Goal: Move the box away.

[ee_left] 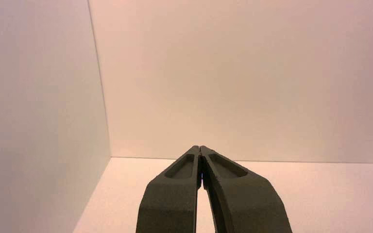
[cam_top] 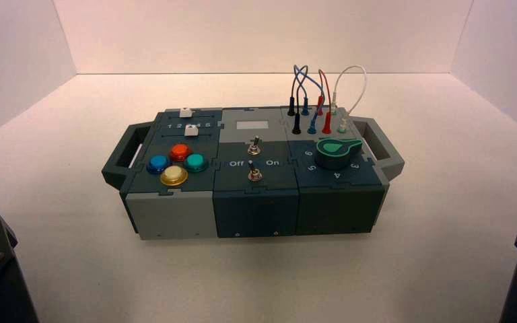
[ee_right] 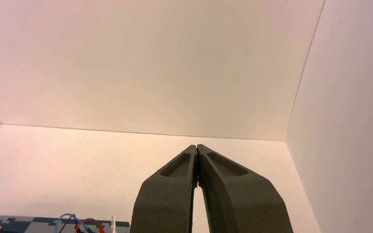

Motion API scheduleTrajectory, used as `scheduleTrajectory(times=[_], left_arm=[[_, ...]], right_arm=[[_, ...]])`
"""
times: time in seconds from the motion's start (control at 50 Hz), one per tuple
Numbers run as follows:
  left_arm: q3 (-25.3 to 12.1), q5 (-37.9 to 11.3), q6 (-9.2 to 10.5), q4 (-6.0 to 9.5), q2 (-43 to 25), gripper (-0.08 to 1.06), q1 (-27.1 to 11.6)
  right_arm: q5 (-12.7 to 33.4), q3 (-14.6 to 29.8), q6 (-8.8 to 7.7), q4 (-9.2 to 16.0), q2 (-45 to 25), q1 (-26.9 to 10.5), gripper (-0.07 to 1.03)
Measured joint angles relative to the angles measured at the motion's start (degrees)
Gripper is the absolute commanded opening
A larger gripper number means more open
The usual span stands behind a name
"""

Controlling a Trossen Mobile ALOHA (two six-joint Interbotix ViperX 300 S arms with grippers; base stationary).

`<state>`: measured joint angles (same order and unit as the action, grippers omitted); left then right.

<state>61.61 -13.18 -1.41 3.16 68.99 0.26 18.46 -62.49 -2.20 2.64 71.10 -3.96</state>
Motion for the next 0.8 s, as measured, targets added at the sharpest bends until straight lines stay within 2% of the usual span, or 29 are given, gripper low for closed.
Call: scheduleTrajectory(times=[0.48,0.64,0.8], left_arm=[[0.0,-0.6,-0.09,0.09,-0.3,-0.03,-0.1],[-0.3,-4.7,0.00,0.09,-1.5,-0.03,-0.9],[-2.4,-11.9,0.26,0.26,-4.9,-0.03,-6.9]], right_arm=[[1.3,0.0,0.09,0.6,0.0,0.0,-0.02],[4.1,0.1,0.09,1.1,-0.7,-1.1,-0.02],[10.2,1.3,0.18,1.9,-4.7,-5.4,-0.02]])
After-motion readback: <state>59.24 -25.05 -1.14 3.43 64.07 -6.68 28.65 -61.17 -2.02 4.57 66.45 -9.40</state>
